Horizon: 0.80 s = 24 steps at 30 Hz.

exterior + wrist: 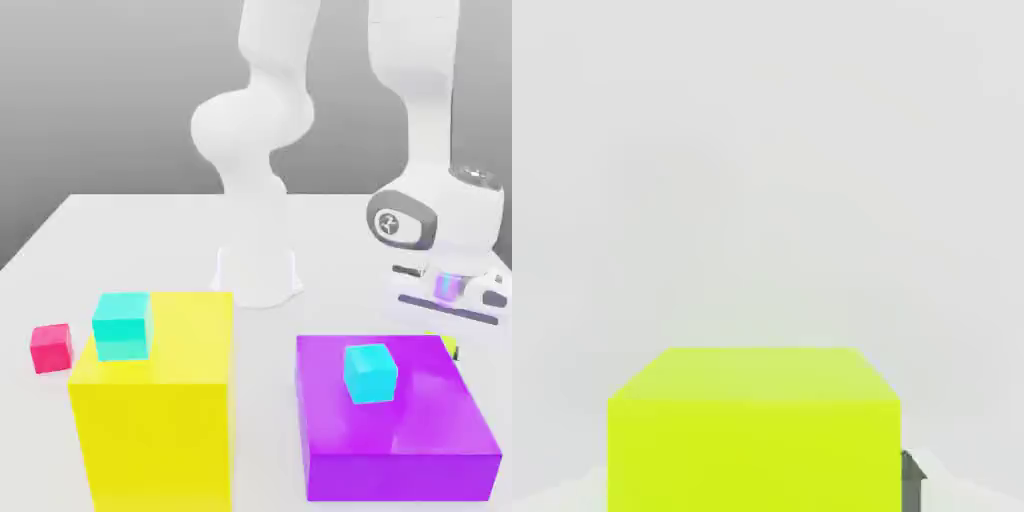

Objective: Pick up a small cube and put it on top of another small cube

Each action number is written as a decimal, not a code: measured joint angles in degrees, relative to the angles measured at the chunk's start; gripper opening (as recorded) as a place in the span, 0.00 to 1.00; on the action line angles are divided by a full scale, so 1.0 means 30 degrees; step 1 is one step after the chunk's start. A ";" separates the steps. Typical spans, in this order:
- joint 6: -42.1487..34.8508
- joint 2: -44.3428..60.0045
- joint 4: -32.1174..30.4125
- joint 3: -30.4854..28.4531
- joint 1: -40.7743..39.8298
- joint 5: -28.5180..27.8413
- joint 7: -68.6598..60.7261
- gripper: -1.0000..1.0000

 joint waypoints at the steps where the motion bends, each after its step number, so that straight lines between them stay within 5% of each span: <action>1: -0.0162 -0.0202 -0.0037 0.0033 -0.0029 0.0020 -0.0015 0.00; 10: -0.4892 -0.4682 -0.0166 0.0474 0.0213 -0.0310 0.0860 0.00; 20: -1.2001 -0.9017 0.2421 -0.1998 -0.4096 -0.2269 0.4638 0.00; 24: -1.2488 -1.0469 0.1994 -0.4080 -0.5440 -0.1052 0.3378 0.00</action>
